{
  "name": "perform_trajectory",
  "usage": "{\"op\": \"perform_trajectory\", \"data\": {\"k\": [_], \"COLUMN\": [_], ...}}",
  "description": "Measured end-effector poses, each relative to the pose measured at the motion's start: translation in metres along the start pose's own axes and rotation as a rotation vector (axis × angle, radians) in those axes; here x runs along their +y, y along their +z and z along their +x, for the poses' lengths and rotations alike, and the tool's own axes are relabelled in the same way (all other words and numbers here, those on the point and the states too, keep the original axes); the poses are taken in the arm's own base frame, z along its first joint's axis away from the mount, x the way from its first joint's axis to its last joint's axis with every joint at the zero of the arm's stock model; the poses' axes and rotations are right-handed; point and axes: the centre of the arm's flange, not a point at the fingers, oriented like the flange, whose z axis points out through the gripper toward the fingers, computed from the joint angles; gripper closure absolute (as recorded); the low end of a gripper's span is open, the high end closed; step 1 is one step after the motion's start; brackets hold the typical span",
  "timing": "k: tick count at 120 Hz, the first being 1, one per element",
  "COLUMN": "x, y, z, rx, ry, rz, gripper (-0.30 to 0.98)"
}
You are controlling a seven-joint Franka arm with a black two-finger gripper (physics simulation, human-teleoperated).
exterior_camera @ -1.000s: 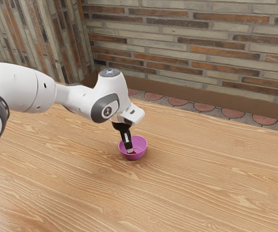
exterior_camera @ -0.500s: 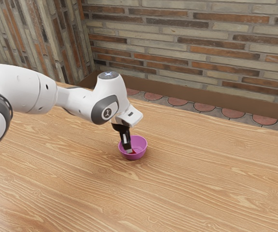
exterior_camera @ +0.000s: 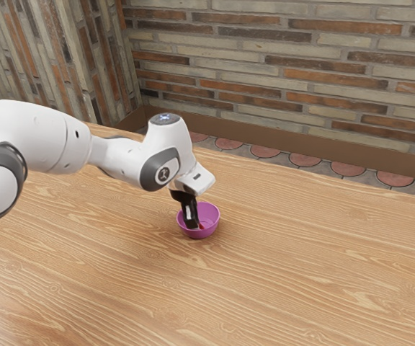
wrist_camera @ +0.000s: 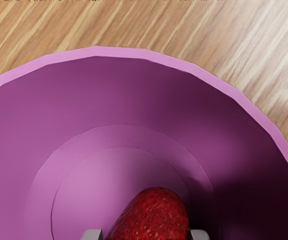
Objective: Take strawberry from the bowl
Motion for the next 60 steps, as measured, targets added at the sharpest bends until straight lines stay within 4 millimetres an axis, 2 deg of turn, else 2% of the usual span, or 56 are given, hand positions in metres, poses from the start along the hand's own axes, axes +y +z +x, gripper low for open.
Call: {"op": "perform_trajectory", "data": {"k": [36,60], "x": [-0.0019,-0.0023], "y": [-0.0026,-0.0091], "z": [0.0005,0.0018], "rx": [0.01,0.016], "ry": [0.0,-0.005], "rz": [0.008,0.02], "gripper": [0.64,0.66]}}
